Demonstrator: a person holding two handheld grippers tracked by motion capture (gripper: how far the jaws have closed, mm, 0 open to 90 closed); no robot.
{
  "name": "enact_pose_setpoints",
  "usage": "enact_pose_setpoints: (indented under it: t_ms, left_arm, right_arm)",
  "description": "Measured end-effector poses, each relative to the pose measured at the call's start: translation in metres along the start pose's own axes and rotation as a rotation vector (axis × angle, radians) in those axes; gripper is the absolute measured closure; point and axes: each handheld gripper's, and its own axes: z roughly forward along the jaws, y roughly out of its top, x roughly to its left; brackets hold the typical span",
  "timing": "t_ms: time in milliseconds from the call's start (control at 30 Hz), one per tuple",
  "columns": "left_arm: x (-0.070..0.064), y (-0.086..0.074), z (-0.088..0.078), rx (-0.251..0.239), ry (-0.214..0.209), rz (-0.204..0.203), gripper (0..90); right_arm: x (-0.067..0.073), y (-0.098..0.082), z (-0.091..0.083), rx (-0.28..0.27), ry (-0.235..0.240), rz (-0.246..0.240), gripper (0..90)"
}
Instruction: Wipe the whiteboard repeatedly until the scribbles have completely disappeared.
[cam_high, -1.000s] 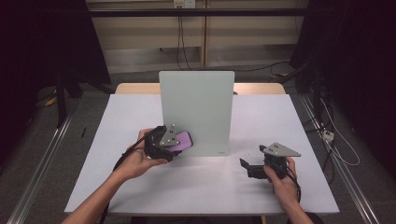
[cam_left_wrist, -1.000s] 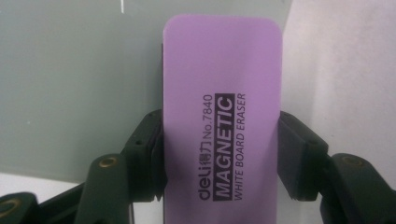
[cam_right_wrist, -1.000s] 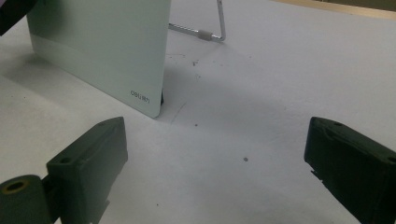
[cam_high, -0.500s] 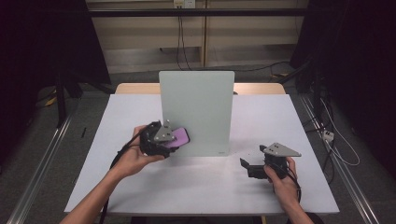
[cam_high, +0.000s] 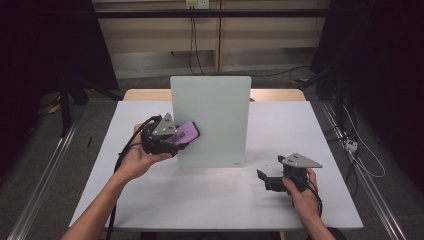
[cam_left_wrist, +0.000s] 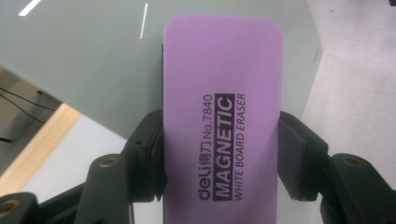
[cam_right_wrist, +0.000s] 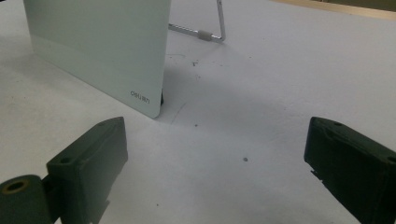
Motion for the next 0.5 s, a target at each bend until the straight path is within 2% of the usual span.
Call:
enact_pose_setpoints:
  t_ms: [200,367,500]
  left_arm:
    - [-0.016,-0.005,0.018,0.048,-0.053,0.018,41.2]
    - [-0.030,-0.011,0.035,0.100,-0.101,0.052,41.3]
    - [-0.038,-0.015,0.044,0.129,-0.126,0.047,41.2]
  right_arm:
    - [0.000,0.001,0.002,0.000,-0.001,0.009,6.2]
    - [0.001,0.001,0.002,0.001,-0.003,0.006,6.5]
    - [0.001,0.001,0.001,0.001,0.003,0.001,6.3]
